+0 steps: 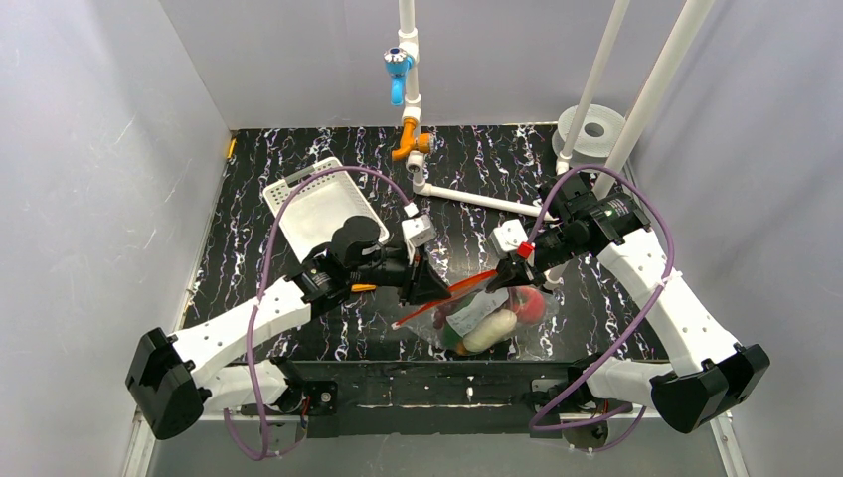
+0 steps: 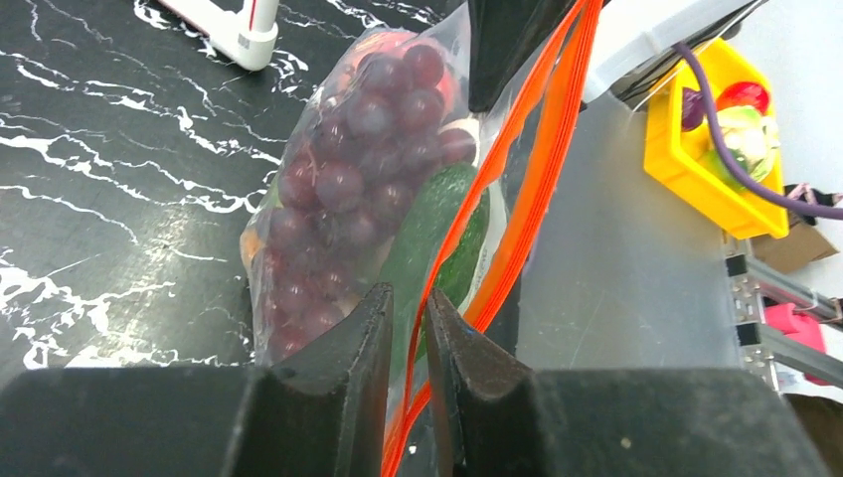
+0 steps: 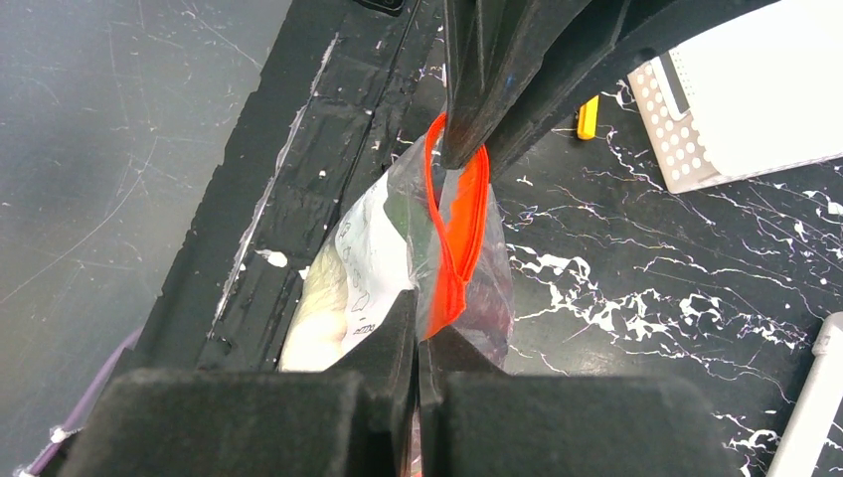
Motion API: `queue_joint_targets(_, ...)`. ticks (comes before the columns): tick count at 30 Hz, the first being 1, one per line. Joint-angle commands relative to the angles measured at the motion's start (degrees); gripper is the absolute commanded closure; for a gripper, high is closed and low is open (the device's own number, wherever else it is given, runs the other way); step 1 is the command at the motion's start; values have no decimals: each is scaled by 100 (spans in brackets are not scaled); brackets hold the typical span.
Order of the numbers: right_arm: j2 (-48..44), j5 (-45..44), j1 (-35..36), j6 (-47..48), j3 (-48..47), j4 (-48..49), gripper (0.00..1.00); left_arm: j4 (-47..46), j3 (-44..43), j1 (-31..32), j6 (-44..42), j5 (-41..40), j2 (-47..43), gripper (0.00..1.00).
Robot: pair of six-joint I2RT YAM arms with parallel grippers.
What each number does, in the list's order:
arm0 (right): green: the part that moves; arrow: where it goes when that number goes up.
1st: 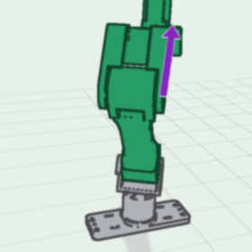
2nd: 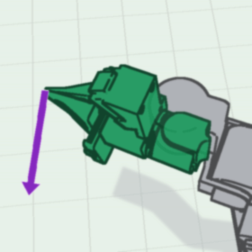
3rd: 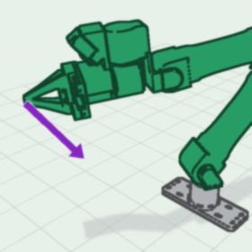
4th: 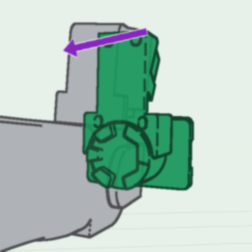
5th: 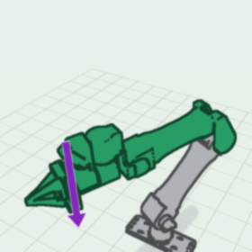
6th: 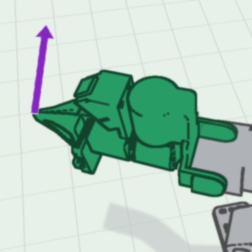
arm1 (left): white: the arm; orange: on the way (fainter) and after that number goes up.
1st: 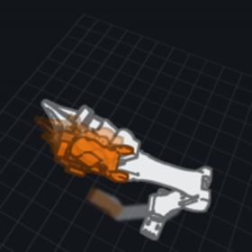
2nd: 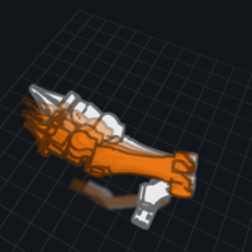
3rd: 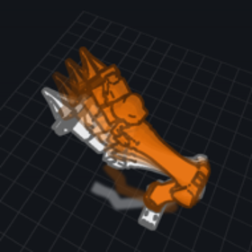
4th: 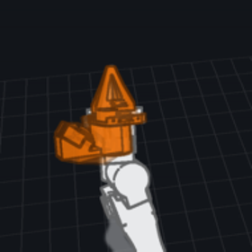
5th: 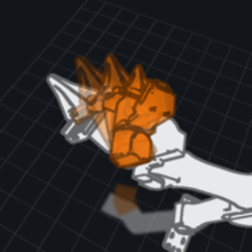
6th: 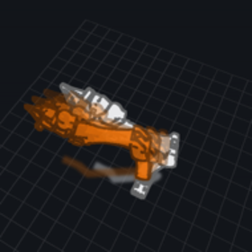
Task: Open the zip-top bag and remove the fake food
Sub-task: Open the zipper of the food storage bag at the center of the board.
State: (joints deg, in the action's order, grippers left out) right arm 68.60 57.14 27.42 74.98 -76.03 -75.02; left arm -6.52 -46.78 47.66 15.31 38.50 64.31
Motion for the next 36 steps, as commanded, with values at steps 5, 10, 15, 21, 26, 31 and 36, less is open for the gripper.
queue_joint_targets(5, -164, 294, -3, -249, 38, 247, 99, 1158, -315, 25, -957, -229, -495, 100)
queue_joint_targets(10, -242, 261, -55, -504, 103, 455, 99, 1571, -661, 20, -1126, -740, -513, 100)
queue_joint_targets(15, -434, 297, -304, -1320, 209, 978, 53, 1618, -1334, 24, -1261, -1390, -455, 100)
queue_joint_targets(21, -783, 952, -820, -1872, 22, 1034, 16, 2218, -2627, 24, -2113, -1364, 333, 100)
queue_joint_targets(26, -1049, 829, -896, -3306, 180, 2020, 9, 2387, -3152, 24, -2182, -943, 1025, 100)
queue_joint_targets(31, -899, 149, -896, -4847, 7, 2898, 8, 2244, -3349, 24, -2020, -948, 1387, 100)
queue_joint_targets(36, -621, -594, -849, -5370, 113, 3280, 8, 1997, -3398, 24, -1787, -1071, 1685, 100)
